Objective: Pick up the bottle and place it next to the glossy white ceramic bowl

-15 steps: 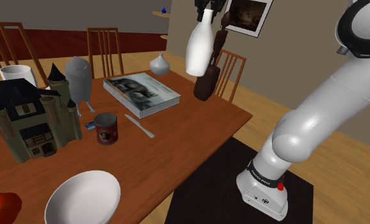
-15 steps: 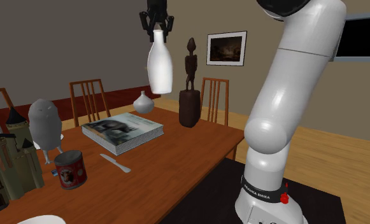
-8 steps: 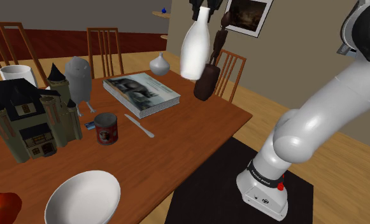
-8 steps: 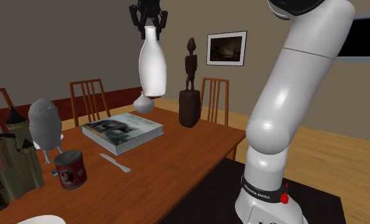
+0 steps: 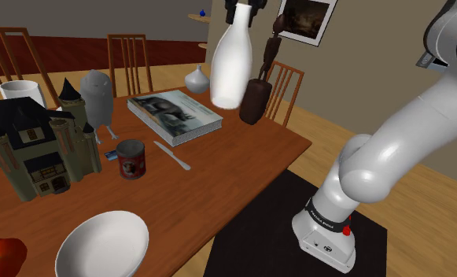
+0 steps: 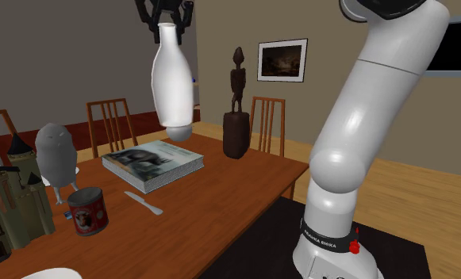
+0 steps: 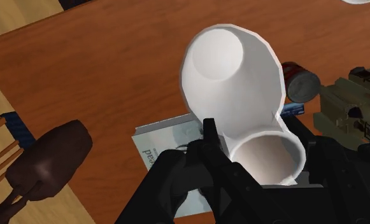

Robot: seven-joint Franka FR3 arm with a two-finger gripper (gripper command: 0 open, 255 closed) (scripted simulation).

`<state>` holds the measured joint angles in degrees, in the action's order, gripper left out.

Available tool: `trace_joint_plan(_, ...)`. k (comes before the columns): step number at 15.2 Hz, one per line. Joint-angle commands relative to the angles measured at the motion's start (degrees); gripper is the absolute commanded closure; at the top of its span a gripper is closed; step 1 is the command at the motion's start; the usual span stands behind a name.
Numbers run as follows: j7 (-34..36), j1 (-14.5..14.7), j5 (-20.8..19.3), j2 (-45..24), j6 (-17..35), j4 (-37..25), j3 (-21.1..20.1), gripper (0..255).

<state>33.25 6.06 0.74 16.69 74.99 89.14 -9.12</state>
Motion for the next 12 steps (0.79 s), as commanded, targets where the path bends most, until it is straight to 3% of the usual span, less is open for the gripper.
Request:
trace_joint_plan(1, 3.39, 1.02, 0.46, -0.38, -0.12, -0.51, -2.22, 255)
trace_joint_plan(11, 19.87, 5.95, 1.11, -5.37, -1.32, -6.60, -13.51, 255)
trace_joint_plan(12, 19.72, 5.97, 1.31, -4.78, -0.41, -5.14, -13.35, 255)
